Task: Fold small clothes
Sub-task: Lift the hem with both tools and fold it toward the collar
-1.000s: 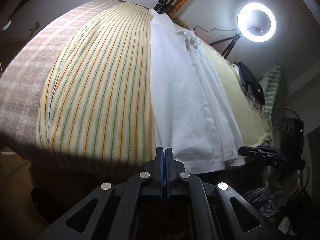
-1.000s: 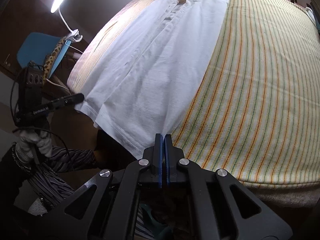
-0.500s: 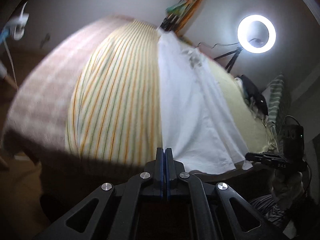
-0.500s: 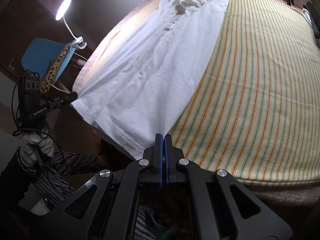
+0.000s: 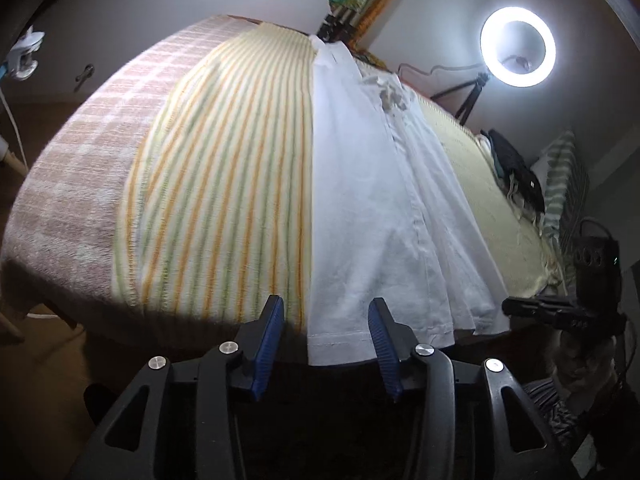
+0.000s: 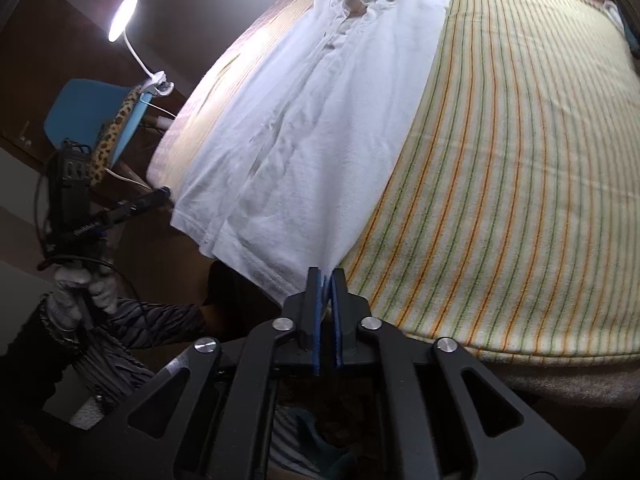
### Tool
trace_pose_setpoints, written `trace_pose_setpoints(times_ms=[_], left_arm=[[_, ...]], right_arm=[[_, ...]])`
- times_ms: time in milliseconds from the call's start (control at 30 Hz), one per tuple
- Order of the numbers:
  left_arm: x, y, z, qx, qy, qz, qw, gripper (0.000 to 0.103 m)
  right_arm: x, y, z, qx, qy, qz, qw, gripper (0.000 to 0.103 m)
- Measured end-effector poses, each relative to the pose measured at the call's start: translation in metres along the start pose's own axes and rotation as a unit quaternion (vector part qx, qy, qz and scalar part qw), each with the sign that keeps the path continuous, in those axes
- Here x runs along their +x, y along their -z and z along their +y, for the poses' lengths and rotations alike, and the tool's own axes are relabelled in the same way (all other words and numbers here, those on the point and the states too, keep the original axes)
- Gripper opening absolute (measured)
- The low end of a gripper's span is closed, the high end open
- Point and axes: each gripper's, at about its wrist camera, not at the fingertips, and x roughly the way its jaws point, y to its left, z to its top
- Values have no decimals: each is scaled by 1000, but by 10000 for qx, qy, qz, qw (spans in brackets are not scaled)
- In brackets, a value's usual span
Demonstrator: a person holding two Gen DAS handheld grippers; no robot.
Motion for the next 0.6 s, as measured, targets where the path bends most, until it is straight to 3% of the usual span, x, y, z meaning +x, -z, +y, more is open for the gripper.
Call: trace_pose_setpoints(times_ms=[67, 100, 133, 167, 267, 300, 400, 533, 600], left_arm=[[6, 0, -4, 61, -2, 68, 10000, 43], [7, -1, -7, 150, -34, 38, 9999, 35], [7, -2, -9, 198, 34, 86, 9998, 10], [9, -3, -9, 202, 88, 139, 9997, 2], [5, -3, -9, 93, 211, 97, 9997, 0], [-2, -5, -8, -6, 320, 10, 9995, 0], [-28, -6, -2, -49, 371, -426, 9984, 0], [-4, 2, 15, -293, 188, 43, 9994, 0], [-5, 4, 11, -261, 242, 23, 9994, 0]], right_arm=[[0, 2, -4, 122, -133, -16, 9998, 19], [2, 3, -5, 191, -195, 11, 9996, 19], [4, 5, -7, 246, -268, 50, 9993, 19], [7, 6, -9, 303, -341, 99, 9989, 19], [15, 7, -9, 421, -591, 190, 9972, 18], [16, 5, -9, 446, -644, 204, 9967, 9], [14, 5, -3, 422, -751, 154, 9962, 6], [18, 5, 2, 199, -485, 216, 9984, 5], [18, 6, 0, 343, -481, 255, 9979, 5]])
